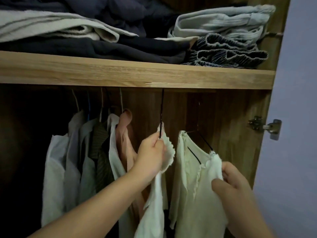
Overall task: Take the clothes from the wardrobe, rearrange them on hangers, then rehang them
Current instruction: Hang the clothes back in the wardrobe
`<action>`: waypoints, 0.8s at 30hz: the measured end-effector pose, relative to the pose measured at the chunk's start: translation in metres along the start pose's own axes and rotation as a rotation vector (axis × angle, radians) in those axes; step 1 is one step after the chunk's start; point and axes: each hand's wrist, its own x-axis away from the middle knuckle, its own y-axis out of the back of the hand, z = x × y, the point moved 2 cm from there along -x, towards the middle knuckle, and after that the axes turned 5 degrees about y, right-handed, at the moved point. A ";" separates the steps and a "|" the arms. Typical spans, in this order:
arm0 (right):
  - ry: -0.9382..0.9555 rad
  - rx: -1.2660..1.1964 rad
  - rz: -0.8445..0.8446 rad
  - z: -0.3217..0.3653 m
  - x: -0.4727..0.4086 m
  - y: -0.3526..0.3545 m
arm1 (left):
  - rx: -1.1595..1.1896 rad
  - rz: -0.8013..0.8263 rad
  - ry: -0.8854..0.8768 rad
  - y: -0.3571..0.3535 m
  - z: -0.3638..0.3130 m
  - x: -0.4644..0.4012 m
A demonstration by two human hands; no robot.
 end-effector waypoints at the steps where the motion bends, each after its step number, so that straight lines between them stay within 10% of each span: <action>1: 0.003 0.000 0.012 -0.001 -0.014 -0.007 | -0.002 -0.012 -0.005 0.001 0.000 -0.012; 17: 0.095 -0.284 0.255 -0.021 -0.202 -0.109 | -0.350 -0.443 0.034 0.040 0.015 -0.155; 24: 0.166 -0.022 0.415 -0.030 -0.207 -0.157 | -0.616 -0.504 0.103 0.049 0.029 -0.180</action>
